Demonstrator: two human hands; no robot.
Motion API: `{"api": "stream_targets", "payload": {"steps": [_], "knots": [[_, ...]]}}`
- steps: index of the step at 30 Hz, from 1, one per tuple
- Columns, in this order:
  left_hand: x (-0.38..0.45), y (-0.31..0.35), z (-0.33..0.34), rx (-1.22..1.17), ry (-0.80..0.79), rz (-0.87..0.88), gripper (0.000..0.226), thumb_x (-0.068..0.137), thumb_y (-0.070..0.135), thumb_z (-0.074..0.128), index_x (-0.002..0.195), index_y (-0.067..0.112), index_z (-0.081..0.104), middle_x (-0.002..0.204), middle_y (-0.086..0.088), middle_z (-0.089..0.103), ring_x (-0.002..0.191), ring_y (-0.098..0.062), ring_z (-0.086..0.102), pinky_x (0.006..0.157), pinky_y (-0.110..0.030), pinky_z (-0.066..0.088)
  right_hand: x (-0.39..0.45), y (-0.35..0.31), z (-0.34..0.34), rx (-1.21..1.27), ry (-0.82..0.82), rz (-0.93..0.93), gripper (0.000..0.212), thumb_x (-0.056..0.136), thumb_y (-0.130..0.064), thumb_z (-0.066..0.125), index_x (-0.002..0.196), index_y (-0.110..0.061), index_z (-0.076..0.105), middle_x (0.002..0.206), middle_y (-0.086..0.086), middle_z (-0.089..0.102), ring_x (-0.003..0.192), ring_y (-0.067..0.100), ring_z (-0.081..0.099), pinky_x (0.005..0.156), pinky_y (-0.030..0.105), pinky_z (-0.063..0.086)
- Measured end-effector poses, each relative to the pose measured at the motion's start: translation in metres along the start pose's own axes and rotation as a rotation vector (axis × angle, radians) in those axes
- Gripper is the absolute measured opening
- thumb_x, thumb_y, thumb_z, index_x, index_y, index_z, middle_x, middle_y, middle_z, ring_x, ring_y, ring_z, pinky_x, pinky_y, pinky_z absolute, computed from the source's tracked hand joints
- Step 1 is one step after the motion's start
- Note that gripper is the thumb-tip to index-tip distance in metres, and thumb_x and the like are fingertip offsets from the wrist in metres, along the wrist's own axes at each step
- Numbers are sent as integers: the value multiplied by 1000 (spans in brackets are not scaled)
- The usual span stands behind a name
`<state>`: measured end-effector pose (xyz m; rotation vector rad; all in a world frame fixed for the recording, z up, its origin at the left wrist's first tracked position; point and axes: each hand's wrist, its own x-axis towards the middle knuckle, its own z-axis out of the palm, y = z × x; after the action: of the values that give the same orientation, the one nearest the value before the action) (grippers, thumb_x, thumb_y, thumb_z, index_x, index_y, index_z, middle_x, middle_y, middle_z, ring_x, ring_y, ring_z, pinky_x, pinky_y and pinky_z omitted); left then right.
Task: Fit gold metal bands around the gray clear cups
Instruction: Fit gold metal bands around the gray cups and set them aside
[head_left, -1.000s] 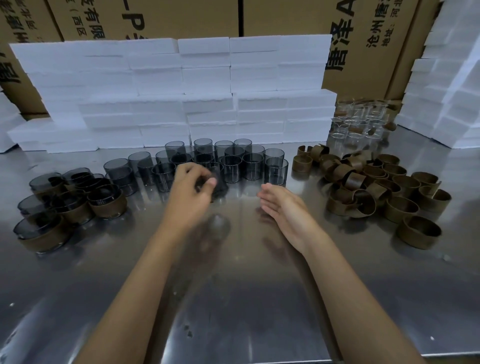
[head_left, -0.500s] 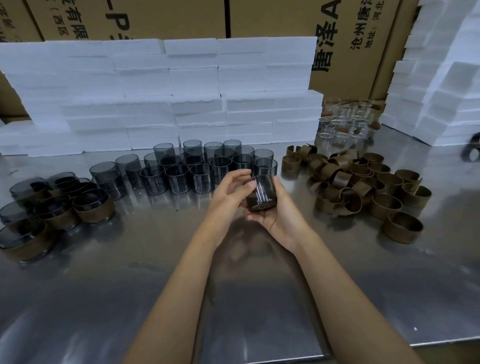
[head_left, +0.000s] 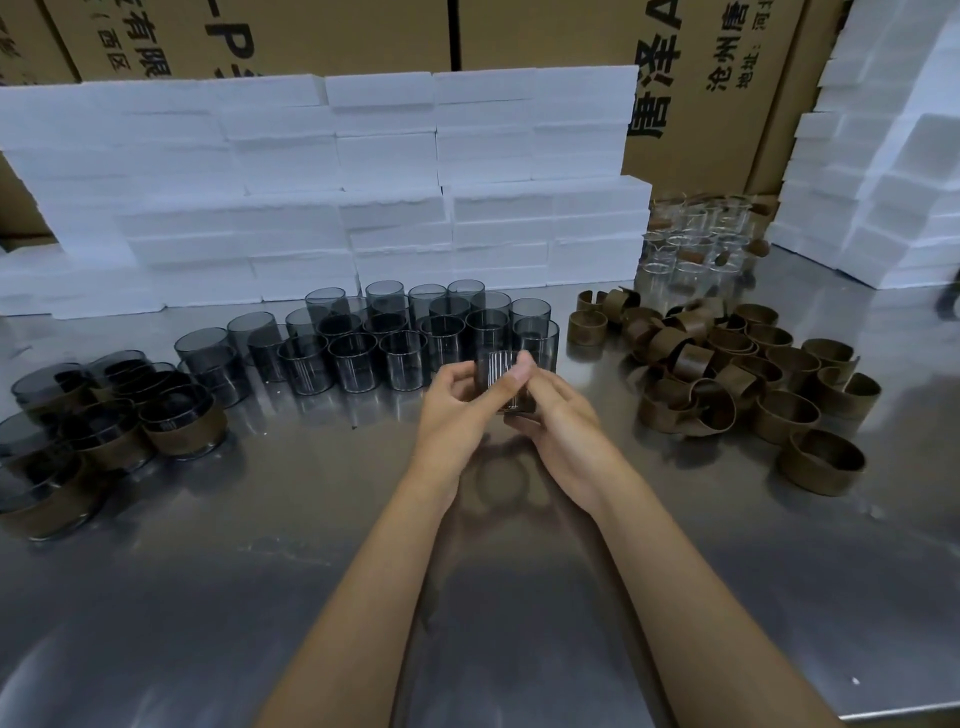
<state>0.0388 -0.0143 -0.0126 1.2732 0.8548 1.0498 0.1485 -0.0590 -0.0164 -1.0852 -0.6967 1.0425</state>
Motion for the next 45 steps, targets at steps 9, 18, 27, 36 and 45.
{"api": "stream_targets", "payload": {"steps": [9,18,27,36,45], "knots": [[5,1,-1,-177,-217,-117,44,79,52,80,106,17,78,89,-8,73,73,-12,63,59,-21,47,-4,-5,8,-30,-154,26,91,79,-77,49,119,2,65,80,19,64,71,22,62,69,29,55],[0,6,-5,-199,-285,-89,55,81,56,73,119,17,75,111,-4,72,91,-9,63,82,-28,40,-11,-16,8,59,-82,-35,66,107,-53,25,113,-3,67,93,24,69,75,27,64,74,35,52],[-2,7,-10,-150,-192,-14,44,93,41,60,131,19,65,120,-9,72,101,-19,63,90,-34,47,-8,-13,-1,121,-262,52,70,102,-63,29,126,-8,66,101,19,71,80,20,66,80,31,55],[0,1,-6,46,-76,-65,57,85,66,68,116,19,62,122,-7,70,111,-27,69,96,-46,57,0,1,-3,-318,113,-145,55,102,-58,44,100,-13,76,86,10,78,72,27,76,67,36,62],[3,2,-11,-122,-271,49,56,85,25,78,137,25,57,130,8,70,130,-14,59,113,-34,41,-1,-4,-7,222,23,87,43,104,-38,52,125,-3,65,112,14,76,108,23,73,95,36,58]]}}
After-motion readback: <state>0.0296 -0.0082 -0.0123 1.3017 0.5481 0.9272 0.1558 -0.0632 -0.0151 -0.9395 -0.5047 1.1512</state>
